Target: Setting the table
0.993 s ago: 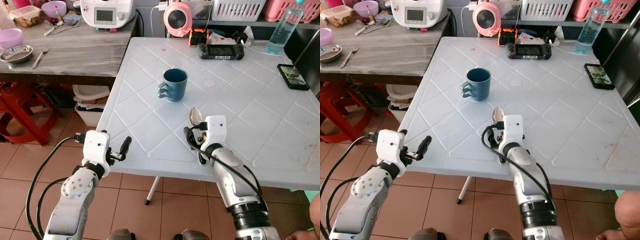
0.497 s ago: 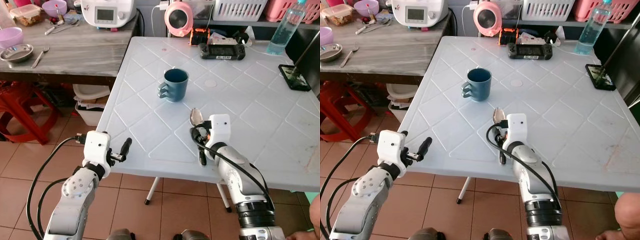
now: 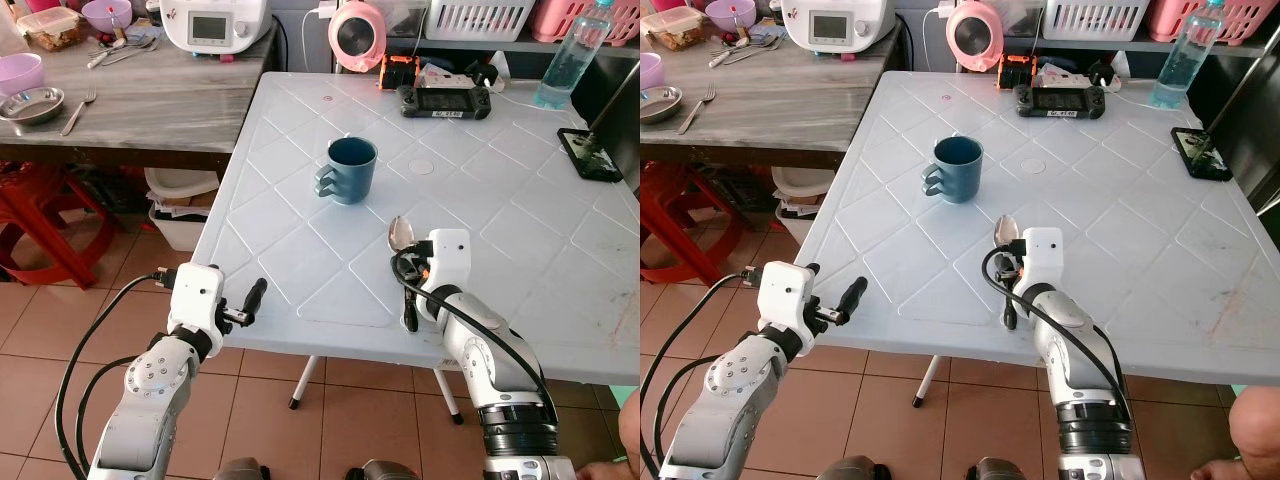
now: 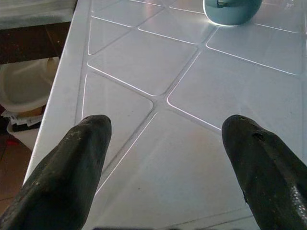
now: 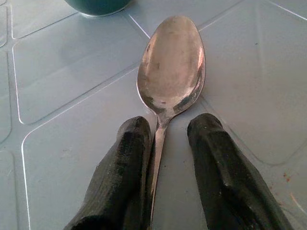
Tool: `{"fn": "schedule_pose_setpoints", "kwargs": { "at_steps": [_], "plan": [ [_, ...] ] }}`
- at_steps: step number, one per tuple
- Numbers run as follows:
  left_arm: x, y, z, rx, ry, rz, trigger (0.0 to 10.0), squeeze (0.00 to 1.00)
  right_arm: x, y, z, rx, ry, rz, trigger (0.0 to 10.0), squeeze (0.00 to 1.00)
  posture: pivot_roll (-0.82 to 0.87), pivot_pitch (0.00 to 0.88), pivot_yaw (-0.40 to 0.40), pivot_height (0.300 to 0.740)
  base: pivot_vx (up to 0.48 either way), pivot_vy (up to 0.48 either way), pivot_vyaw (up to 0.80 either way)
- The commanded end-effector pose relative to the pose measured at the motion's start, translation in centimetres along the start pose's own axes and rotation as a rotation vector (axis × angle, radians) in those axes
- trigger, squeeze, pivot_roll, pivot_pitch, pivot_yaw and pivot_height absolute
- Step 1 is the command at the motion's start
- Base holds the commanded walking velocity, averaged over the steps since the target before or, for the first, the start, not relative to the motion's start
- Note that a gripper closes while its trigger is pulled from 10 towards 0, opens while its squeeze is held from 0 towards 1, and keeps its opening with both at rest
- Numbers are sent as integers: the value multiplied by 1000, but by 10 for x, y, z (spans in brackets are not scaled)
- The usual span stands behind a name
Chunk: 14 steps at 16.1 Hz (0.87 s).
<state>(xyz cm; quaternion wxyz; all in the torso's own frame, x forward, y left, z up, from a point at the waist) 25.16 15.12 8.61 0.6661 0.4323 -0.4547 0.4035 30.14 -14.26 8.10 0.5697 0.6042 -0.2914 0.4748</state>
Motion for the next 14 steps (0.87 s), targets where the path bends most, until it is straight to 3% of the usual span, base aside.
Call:
{"fn": "schedule_pose_setpoints", "kwargs": {
  "at_steps": [1, 10, 14],
  "plan": [
    [1, 0, 0, -1, -18, -8, 10000, 0, -38, 1, -14, 58, -45, -177, 0, 0, 36, 46, 29, 740, 0, 0, 0],
    [1, -3, 4, -25, -2, 8, 10000, 0, -43, 2, -12, 50, -65, -192, 0, 0, 31, 40, 22, 740, 0, 0, 0],
    [2, -7, 16, -55, 64, 34, 10000, 0, -32, 6, -7, -3, -127, -95, 0, 0, 11, 0, 11, 740, 0, 0, 0]
  ]
}}
Point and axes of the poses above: a point about 5 cm out from each wrist's last joint towards the gripper, its own y axis pointing back from the gripper into the wrist, its own x axis along the axis of the wrist's last joint, z = x × y, the point moved 1 cm from there along -y, pointing out of the wrist towards the gripper, and after that the axes turned 15 degrees about y, right-handed, at the moved point
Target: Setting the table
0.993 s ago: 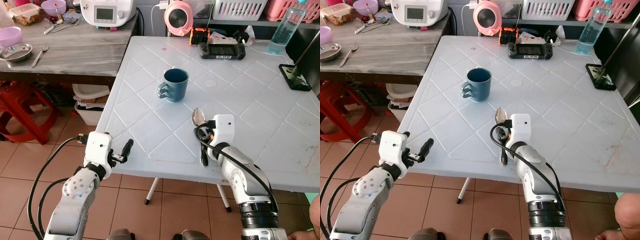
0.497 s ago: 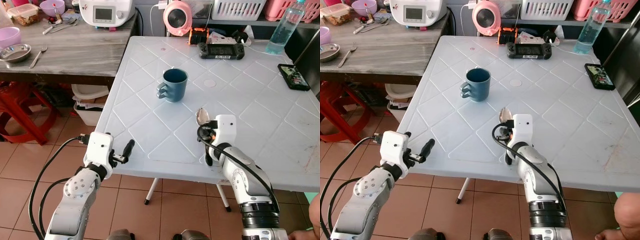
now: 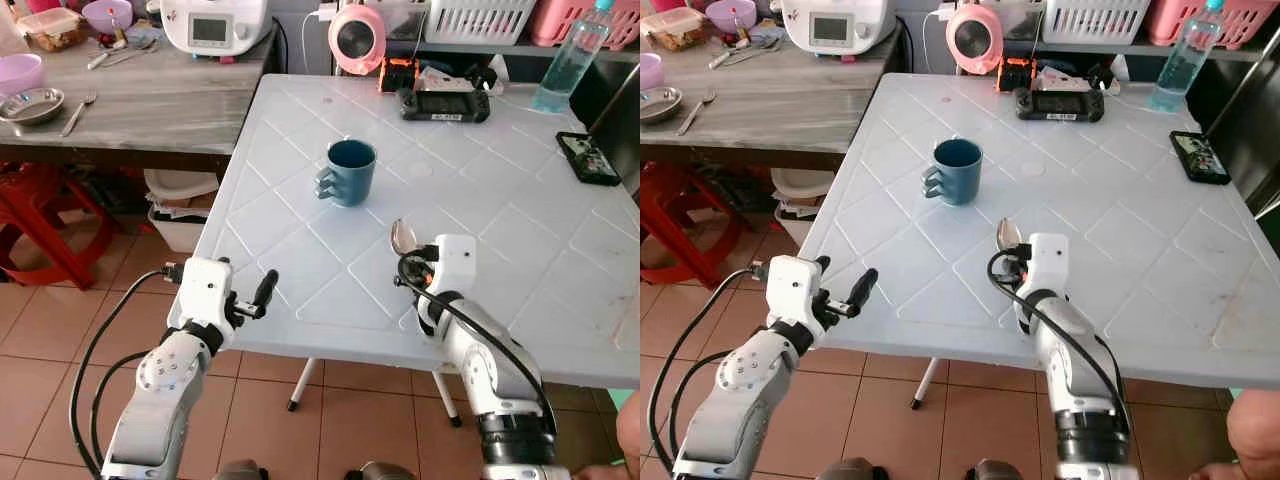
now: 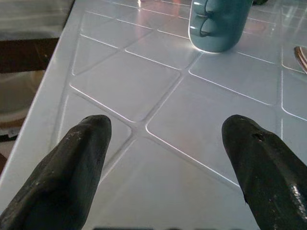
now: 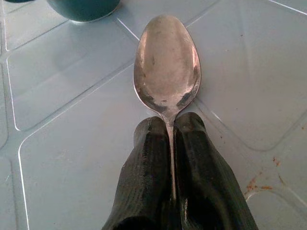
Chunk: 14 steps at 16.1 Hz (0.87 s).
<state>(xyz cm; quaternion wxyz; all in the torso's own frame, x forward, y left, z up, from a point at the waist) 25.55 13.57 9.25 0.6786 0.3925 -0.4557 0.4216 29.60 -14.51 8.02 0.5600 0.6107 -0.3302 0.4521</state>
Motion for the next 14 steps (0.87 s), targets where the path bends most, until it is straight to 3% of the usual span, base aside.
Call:
{"fn": "schedule_pose_setpoints", "kwargs": {
  "at_steps": [1, 3, 6, 7, 9, 14],
  "plan": [
    [-7, -1, 3, -15, 13, -37, 10000, 0, -25, 3, -6, 15, -62, -90, 0, 0, 6, 0, 10, 740, 0, 0, 0],
    [-7, -5, 4, -13, 41, -37, 10000, 0, -14, 5, -6, -1, -103, -14, 0, 0, -2, 0, 13, 740, 0, 0, 0],
    [-2, -12, 4, -25, 17, -3, 10000, 0, 0, 10, -9, -4, -162, 83, 0, 0, -12, 0, 18, 740, 0, 0, 0],
    [-2, -15, 1, -7, 23, -2, 10000, 0, 4, 12, -13, 11, -162, 104, 10000, 0, -18, 0, 19, 740, 0, 0, 0],
    [2, -20, 0, -10, 23, 20, 10000, 0, 8, 15, -13, -3, -168, 144, 10000, 0, -25, 0, 15, 740, 0, 0, 0],
    [4, -26, -1, 0, 19, 43, 10000, 0, 6, 23, -2, -72, -149, 183, 10000, 0, -33, 0, 10, 740, 0, 436, 0]
  ]
}}
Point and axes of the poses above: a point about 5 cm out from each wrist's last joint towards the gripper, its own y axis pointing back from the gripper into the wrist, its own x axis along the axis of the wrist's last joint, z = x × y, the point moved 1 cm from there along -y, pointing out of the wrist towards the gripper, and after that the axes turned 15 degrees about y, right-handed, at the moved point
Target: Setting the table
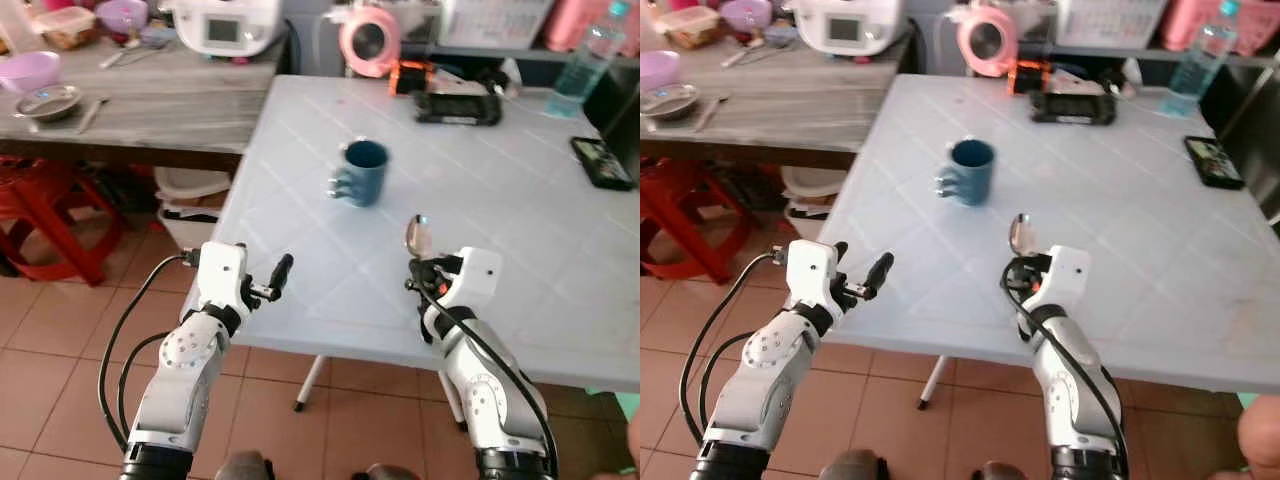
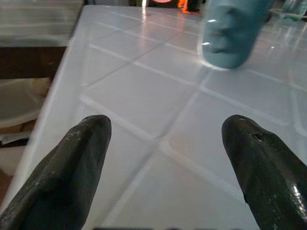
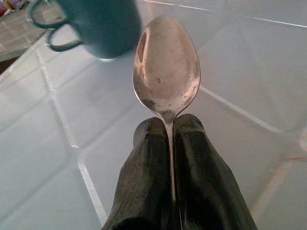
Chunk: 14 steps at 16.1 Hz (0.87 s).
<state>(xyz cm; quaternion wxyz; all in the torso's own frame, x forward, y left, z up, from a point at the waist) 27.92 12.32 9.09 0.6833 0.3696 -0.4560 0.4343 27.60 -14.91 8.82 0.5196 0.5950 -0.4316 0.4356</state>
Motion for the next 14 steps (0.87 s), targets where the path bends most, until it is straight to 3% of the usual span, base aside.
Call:
{"fn": "schedule_pose_setpoints", "kwargs": {
  "at_steps": [1, 7, 14],
  "plan": [
    [4, -1, -7, 32, -19, 25, 10000, 0, 6, 0, -2, -3, 12, 25, 10000, 0, -35, 0, 10, 740, 0, 480, 0],
    [22, -3, -13, 125, -37, 188, 10000, 0, 10, -2, 0, -18, 22, 65, 10000, 0, -26, 0, 11, 740, 0, 480, 0],
    [28, -8, -14, 117, -28, 228, 10000, 0, 10, -2, 0, -26, 22, 83, 10000, 0, -31, 0, 17, 740, 36, 464, 0]
  ]
}}
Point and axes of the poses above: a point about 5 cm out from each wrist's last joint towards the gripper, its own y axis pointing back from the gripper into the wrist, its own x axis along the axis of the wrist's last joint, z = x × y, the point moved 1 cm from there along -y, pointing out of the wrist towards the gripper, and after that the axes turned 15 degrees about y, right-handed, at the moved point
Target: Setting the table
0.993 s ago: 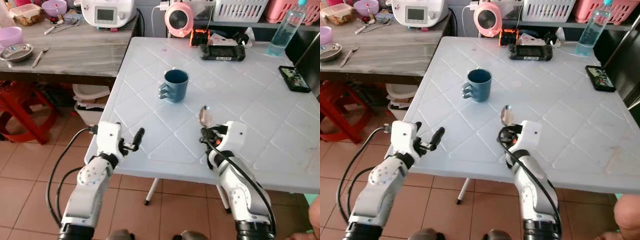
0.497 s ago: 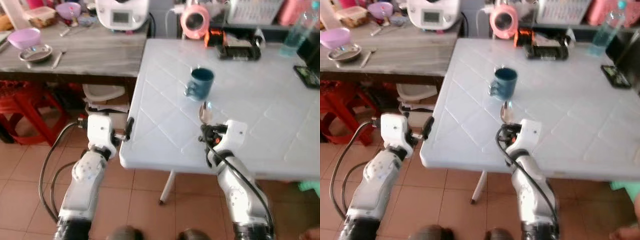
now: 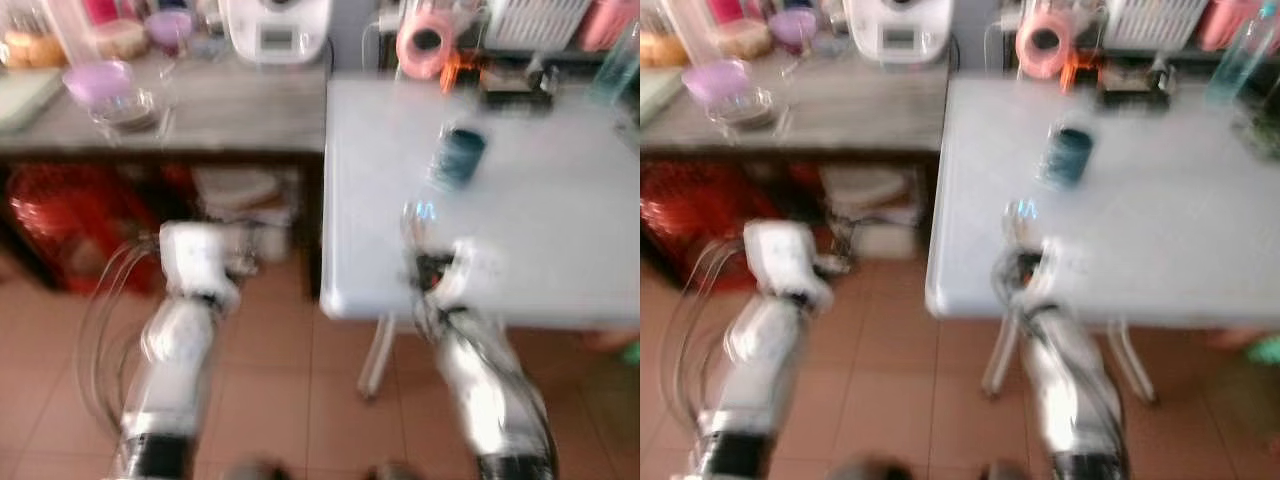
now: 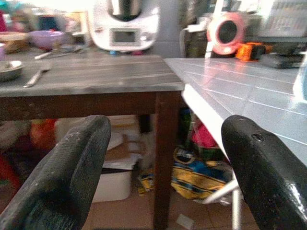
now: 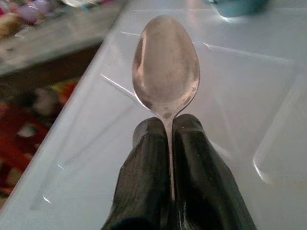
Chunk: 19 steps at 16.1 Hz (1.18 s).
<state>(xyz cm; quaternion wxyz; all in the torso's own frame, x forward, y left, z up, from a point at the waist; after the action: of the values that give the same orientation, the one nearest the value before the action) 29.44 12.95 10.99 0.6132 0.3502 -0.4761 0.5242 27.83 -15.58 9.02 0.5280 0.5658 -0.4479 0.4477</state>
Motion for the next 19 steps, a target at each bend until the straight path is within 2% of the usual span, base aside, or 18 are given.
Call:
{"fn": "schedule_pose_setpoints", "kwargs": {
  "at_steps": [1, 9, 19],
  "plan": [
    [4, 0, -10, 28, -10, 4, 10000, 0, 7, -1, -6, 16, -8, 35, 10000, 0, -31, 0, 17, 740, 322, 356, 0],
    [5, -4, -5, 11, 9, 9, 10000, 0, 9, -3, -7, 16, 2, 48, 10000, 0, -33, 0, 18, 740, 326, 352, 0],
    [4, -6, -7, 26, 6, 3, 10000, 0, 8, -4, -7, 18, 4, 46, 10000, 0, -33, 0, 20, 740, 332, 347, 0]
  ]
}}
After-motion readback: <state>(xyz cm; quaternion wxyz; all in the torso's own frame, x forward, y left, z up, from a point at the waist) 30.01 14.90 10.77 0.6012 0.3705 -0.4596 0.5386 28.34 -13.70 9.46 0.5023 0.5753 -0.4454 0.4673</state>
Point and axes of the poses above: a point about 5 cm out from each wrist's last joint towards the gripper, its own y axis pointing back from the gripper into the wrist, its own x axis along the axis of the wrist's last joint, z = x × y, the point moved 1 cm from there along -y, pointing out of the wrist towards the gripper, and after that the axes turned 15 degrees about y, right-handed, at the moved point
